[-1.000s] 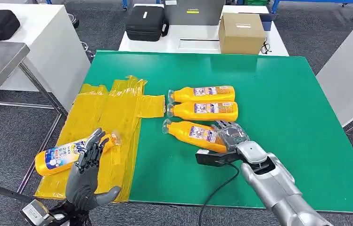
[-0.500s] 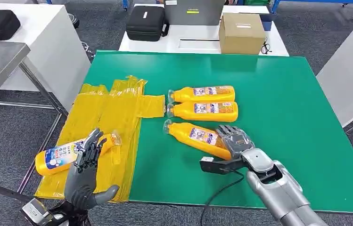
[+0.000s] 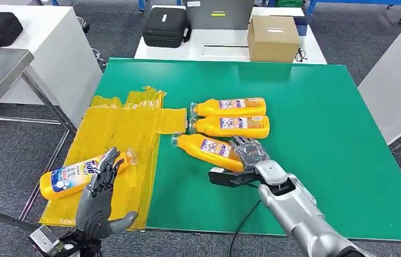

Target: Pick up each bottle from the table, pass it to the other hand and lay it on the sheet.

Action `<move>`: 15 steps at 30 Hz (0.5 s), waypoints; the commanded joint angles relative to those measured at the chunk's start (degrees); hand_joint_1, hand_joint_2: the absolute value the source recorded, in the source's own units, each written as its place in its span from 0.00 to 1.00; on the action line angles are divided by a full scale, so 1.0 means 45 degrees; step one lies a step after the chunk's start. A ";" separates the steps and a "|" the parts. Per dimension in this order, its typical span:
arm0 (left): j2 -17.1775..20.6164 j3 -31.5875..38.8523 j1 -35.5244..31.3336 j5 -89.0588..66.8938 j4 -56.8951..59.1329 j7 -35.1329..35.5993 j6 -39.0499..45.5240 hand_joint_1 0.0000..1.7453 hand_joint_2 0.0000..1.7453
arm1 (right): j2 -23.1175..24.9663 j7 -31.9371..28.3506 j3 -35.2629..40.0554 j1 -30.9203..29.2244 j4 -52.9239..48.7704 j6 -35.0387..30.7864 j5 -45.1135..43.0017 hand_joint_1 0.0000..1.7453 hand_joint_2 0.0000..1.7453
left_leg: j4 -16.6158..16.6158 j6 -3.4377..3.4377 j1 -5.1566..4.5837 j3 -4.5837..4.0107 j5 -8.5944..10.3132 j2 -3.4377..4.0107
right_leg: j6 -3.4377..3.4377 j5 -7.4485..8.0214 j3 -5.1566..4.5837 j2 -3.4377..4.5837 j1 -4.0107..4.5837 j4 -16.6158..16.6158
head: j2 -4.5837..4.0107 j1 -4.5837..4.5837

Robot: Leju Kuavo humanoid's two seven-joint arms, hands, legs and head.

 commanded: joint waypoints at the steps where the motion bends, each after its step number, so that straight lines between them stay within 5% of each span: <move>1: -0.0235 0.0569 -0.0140 -0.0052 0.0731 -0.0282 0.0068 0.00 1.00 | 0.1977 0.0780 -0.0454 -0.1335 0.3621 -0.0395 0.0335 0.00 1.00 | -0.0012 -0.0027 0.0017 0.0044 -0.0012 0.0049 | -0.0027 0.0009 0.0030 0.0059 0.0018 -0.0019 | 0.0000 0.0000; 15: -0.0436 0.0756 -0.0164 -0.0084 0.0637 -0.0282 0.0297 0.00 1.00 | 0.2288 0.1055 -0.0406 -0.1658 0.4679 0.0133 0.0753 0.00 1.00 | -0.0012 -0.0029 0.0027 0.0042 0.0007 -0.0017 | -0.0047 0.0019 0.0039 -0.0007 0.0026 -0.0029 | 0.0000 0.0000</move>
